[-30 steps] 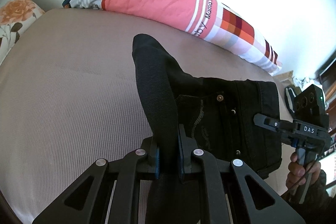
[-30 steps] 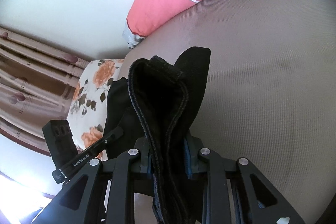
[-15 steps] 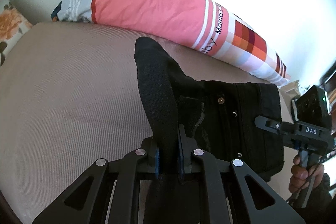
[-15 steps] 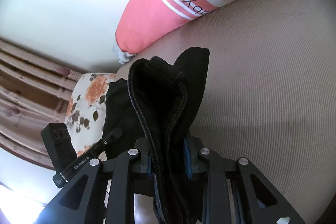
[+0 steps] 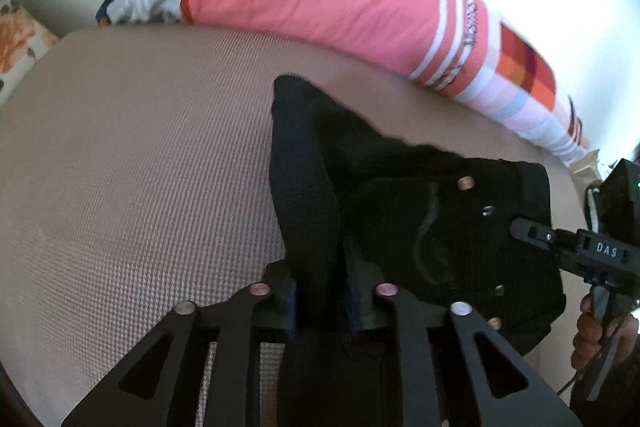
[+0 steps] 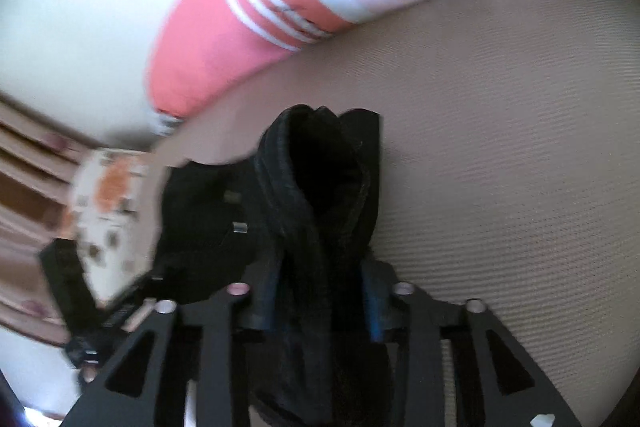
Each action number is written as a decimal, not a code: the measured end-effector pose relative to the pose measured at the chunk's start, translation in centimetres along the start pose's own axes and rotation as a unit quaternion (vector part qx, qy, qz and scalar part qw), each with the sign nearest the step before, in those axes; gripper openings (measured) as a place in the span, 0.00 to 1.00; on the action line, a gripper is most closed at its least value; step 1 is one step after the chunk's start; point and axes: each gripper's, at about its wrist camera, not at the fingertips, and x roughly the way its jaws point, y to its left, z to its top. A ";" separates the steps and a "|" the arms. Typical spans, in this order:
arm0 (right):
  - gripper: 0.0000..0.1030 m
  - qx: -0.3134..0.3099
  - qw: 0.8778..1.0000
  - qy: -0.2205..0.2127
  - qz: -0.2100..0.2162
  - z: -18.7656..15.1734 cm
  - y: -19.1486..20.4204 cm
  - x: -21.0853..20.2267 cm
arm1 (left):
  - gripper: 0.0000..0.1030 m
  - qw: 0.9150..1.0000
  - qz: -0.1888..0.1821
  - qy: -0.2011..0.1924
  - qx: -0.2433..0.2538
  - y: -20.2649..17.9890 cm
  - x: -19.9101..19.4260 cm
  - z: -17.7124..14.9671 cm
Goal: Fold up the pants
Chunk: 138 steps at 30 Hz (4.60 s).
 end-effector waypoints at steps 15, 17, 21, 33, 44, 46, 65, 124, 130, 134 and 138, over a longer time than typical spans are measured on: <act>0.59 -0.035 0.993 0.003 -0.109 -2.2 1.4 -0.7 | 0.68 0.996 0.087 0.004 0.009 0.2 -1.3 -2.0; 0.60 -0.044 0.992 0.001 -0.122 -3.2 1.8 -1.6 | 0.69 0.995 0.102 0.001 0.014 0.1 -2.3 -2.7; 0.61 -0.045 0.991 -0.015 -0.128 -5.2 2.5 -3.6 | 0.70 0.992 0.118 -0.020 0.023 -0.3 -5.3 -5.1; 0.67 -0.109 0.980 -0.088 -0.141 -14.0 7.2 -10.0 | 0.72 0.983 0.165 -0.078 0.001 -1.6 -14.1 -12.0; 0.76 -0.149 0.970 -0.129 -0.144 -19.2 11.1 -11.7 | 0.72 0.975 0.185 -0.122 0.000 -3.0 -19.3 -16.4; 0.77 -0.162 0.967 -0.130 -0.150 -19.9 11.8 -11.5 | 0.72 0.974 0.188 -0.127 0.004 -3.4 -19.6 -16.8; 0.82 -0.200 0.959 -0.136 -0.148 -22.3 13.8 -11.4 | 0.72 0.968 0.202 -0.144 0.027 -5.2 -20.6 -18.3; 0.82 -0.180 0.966 -0.109 -0.149 -22.1 12.3 -10.1 | 0.72 0.973 0.193 -0.120 0.042 -5.0 -18.6 -18.6; 0.82 -0.180 0.966 -0.108 -0.149 -22.1 12.2 -10.0 | 0.72 0.973 0.194 -0.117 0.046 -5.2 -18.5 -18.4; 0.82 -0.180 0.967 -0.107 -0.148 -22.1 12.2 -10.0 | 0.72 0.973 0.195 -0.116 0.051 -5.3 -18.5 -18.5; 0.82 -0.180 0.967 -0.107 -0.148 -22.1 12.2 -10.0 | 0.72 0.973 0.194 -0.116 0.054 -5.4 -18.3 -18.4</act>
